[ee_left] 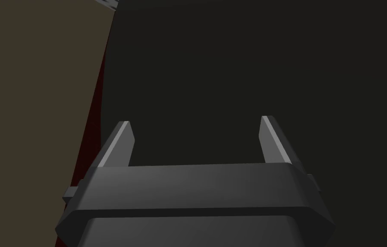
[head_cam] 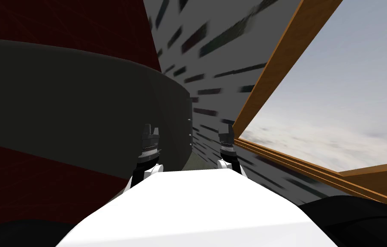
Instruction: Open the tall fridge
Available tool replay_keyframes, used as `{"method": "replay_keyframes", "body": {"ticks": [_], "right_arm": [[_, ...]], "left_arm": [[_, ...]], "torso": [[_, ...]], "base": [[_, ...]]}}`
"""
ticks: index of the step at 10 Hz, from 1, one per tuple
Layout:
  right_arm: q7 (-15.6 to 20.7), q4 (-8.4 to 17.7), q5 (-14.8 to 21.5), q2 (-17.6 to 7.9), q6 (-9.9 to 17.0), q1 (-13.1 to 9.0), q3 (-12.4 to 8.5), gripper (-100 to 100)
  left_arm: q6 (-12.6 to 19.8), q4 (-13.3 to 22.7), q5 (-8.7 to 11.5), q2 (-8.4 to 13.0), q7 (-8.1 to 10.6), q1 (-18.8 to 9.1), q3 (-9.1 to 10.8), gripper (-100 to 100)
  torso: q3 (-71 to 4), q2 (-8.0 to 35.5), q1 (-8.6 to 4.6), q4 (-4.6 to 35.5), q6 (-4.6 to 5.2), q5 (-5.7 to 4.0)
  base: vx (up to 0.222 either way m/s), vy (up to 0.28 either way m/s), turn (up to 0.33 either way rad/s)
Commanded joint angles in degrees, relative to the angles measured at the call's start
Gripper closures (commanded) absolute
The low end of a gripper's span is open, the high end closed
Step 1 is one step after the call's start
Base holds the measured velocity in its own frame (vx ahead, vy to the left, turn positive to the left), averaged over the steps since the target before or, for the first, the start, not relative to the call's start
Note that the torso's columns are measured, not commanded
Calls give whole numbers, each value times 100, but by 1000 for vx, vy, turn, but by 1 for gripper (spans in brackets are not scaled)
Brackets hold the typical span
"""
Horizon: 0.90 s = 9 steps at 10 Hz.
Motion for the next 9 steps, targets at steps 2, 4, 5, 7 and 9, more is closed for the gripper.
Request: {"method": "replay_keyframes", "body": {"ticks": [2, 4, 5, 7, 9], "right_arm": [[0, 0, 0, 0, 0, 0, 0, 0], [0, -1, 0, 0, 0, 0, 0, 0], [0, -1, 0, 0, 0, 0, 0, 0], [0, -2, 0, 0, 0, 0, 0, 0], [0, -2, 0, 0, -1, 0, 0, 0]], "left_arm": [[0, 0, 0, 0, 0, 0, 0, 0], [0, -1, 0, 0, 0, 0, 0, 0], [0, -1, 0, 0, 0, 0, 0, 0], [0, -1, 0, 0, 0, 0, 0, 0], [-1, -2, 0, 0, 0, 0, 0, 0]], "torso": [[-1200, 597, 0, 600, 0, 0], [-2850, 1422, 0, 1424, 0, 0], [-3692, 1845, 0, 1846, 0, 0], [-5381, 2693, 0, 2691, 0, 0], [-7073, 3539, 0, 3537, 0, 0]], "base": [[0, 0, 0], [0, 0, 0], [0, 0, 0], [0, 0, 0], [0, 0, 0]]}}
